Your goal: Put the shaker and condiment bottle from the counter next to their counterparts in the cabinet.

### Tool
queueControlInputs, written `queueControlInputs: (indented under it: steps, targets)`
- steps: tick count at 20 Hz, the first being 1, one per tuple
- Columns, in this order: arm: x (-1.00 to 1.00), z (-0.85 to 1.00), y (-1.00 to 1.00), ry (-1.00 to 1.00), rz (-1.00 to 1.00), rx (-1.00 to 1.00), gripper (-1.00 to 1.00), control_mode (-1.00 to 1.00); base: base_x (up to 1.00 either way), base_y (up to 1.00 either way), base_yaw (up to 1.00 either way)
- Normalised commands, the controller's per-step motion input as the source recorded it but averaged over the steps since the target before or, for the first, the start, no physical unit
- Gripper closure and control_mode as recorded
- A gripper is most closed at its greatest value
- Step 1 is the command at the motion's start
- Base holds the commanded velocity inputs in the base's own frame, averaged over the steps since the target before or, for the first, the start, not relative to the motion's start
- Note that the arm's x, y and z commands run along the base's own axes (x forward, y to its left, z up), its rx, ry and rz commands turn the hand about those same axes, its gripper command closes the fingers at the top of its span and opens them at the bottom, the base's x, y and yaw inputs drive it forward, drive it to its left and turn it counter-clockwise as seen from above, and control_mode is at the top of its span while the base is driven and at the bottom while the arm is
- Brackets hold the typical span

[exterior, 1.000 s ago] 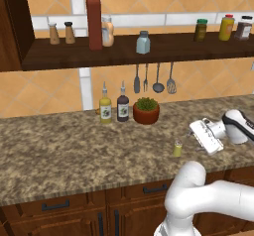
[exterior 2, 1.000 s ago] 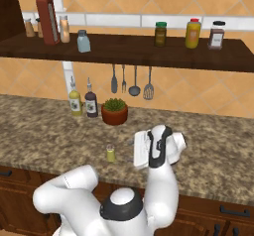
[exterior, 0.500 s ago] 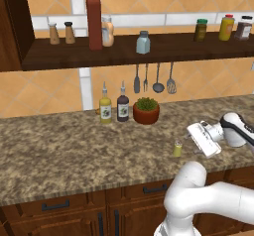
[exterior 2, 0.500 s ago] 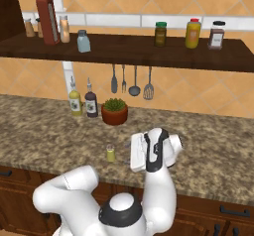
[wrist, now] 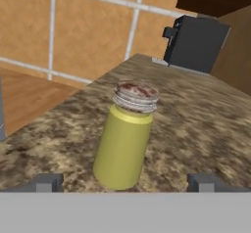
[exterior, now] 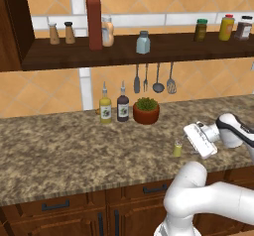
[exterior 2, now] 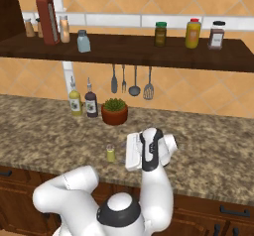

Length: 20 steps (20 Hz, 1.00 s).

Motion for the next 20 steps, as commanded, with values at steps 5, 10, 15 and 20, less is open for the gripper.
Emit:
queueControlInputs:
  steps: [5,10,15,20]
  targets:
    - [0.0,0.0,0.1,0.05,0.0,0.0,-1.0,-1.0,0.0,0.0,0.0]
    - [0.0,0.0,0.19,0.04,0.0,0.0,-1.0,-1.0,0.0,0.0,0.0]
    - [0.0,0.0,0.18,0.04,0.0,0.0,-1.0,-1.0,0.0,0.0,0.0]
    - [0.0,0.0,0.16,0.04,0.0,0.0,-1.0,-1.0,0.0,0.0,0.0]
